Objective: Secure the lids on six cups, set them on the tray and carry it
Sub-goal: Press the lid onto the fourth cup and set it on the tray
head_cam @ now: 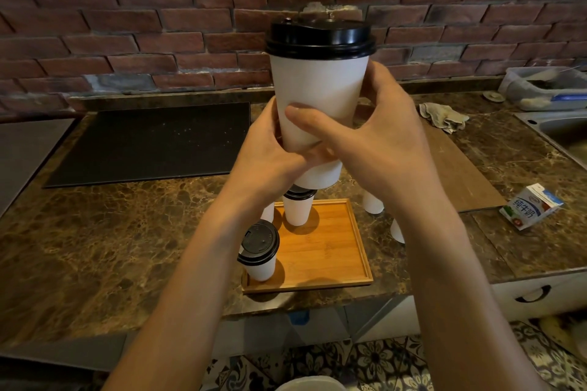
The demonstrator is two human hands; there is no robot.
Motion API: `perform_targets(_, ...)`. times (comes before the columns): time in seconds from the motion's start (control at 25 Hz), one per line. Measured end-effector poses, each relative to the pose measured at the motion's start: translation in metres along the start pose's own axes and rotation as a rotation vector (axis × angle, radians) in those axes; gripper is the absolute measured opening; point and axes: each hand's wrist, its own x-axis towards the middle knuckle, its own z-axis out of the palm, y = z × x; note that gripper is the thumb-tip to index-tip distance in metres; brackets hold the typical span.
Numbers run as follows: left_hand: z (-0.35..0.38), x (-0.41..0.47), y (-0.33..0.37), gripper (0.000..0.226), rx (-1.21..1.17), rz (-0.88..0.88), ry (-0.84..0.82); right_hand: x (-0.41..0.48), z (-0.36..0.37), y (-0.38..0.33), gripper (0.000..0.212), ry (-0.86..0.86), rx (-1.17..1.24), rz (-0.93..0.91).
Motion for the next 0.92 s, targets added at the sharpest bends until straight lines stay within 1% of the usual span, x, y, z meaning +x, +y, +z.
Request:
perform_targets(0.12, -0.002, 0.0, 0.003, 0.058, 0.007, 0.025, -0.032, 0.001, -0.003, 0.0, 0.076, -0.003, 0.057, -0.016)
perform_targets(0.36, -0.008, 0.0, 0.008, 0.06, -0.02, 0.024, -0.109, 0.005, -0.015, -0.002, 0.074, -0.065, 0.125, -0.044)
perform_targets(0.52, -0.013, 0.001, 0.008, 0.059, -0.045, 0.01, -0.178, 0.004, -0.021, 0.002, 0.071, -0.139, 0.282, -0.035)
perform_targets(0.6, -0.013, 0.002, 0.008, 0.056, -0.046, 0.005, -0.214, 0.004, -0.024, 0.003, 0.067, -0.179, 0.347, -0.034)
perform_targets(0.68, -0.013, 0.002, 0.008, 0.055, -0.049, -0.001, -0.24, 0.004, -0.027, 0.004, 0.062, -0.211, 0.339, -0.049)
perform_targets(0.8, -0.014, 0.0, 0.009, 0.055, -0.046, -0.012, -0.303, 0.004, -0.031, 0.006, 0.064, -0.252, 0.32, -0.065)
perform_targets(0.92, -0.015, -0.002, 0.012, 0.068, -0.022, -0.034, -0.325, 0.002, -0.03, 0.007, 0.06, -0.296, 0.313, -0.066)
